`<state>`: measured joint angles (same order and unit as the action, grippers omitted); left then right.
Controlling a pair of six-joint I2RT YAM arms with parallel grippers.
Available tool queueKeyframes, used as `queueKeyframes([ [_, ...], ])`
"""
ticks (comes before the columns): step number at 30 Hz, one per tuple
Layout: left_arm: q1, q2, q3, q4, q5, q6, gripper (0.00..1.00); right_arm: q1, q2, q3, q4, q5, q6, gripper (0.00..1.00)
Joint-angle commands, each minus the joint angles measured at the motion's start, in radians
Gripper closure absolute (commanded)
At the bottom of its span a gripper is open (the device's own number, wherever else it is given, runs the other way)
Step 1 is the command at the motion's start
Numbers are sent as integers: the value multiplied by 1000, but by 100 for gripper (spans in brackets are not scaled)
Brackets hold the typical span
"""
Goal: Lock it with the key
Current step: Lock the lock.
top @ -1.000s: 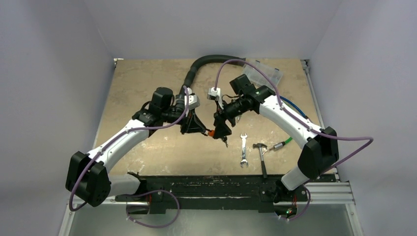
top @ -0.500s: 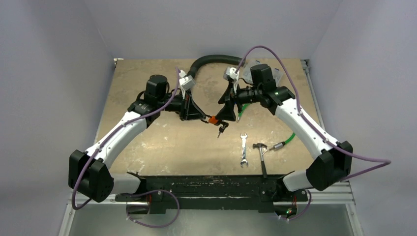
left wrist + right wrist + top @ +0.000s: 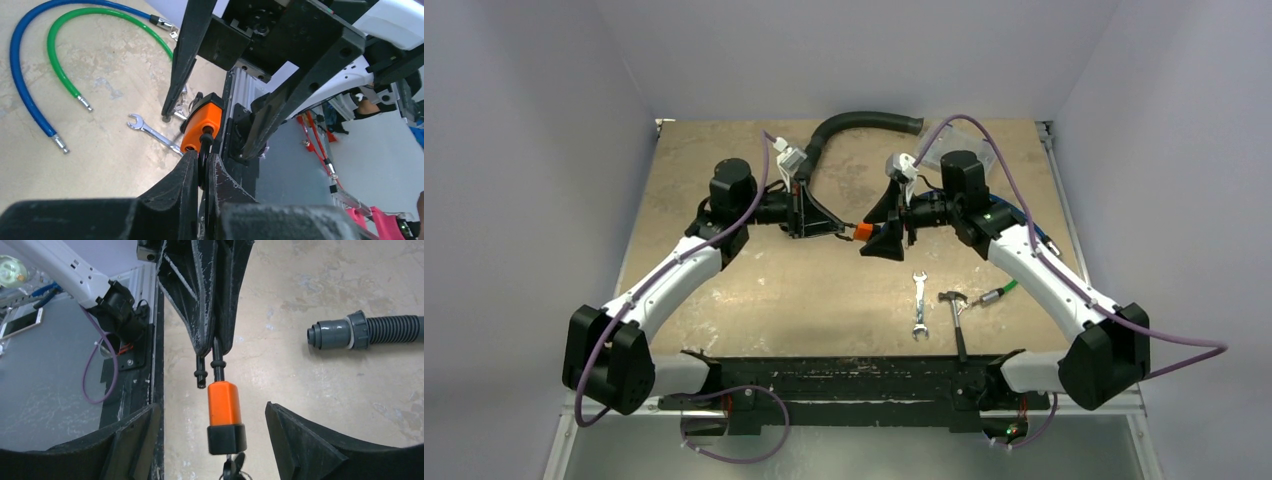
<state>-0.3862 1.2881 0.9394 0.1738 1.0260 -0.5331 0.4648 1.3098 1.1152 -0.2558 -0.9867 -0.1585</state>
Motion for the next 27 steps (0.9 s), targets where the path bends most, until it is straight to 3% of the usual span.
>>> queueKeyframes([
  [1,12,-45,-18,253,45,-188,100,2,-4,-4,190,-36,95,17],
  [8,30,-59,-59,350,37,-271,100,2,-6,-34,250,-64,128,39],
  [16,46,-59,-90,451,33,-345,100,2,-11,-36,211,-77,91,49],
  [27,46,-70,-107,471,23,-358,100,2,11,-28,289,-134,197,52],
])
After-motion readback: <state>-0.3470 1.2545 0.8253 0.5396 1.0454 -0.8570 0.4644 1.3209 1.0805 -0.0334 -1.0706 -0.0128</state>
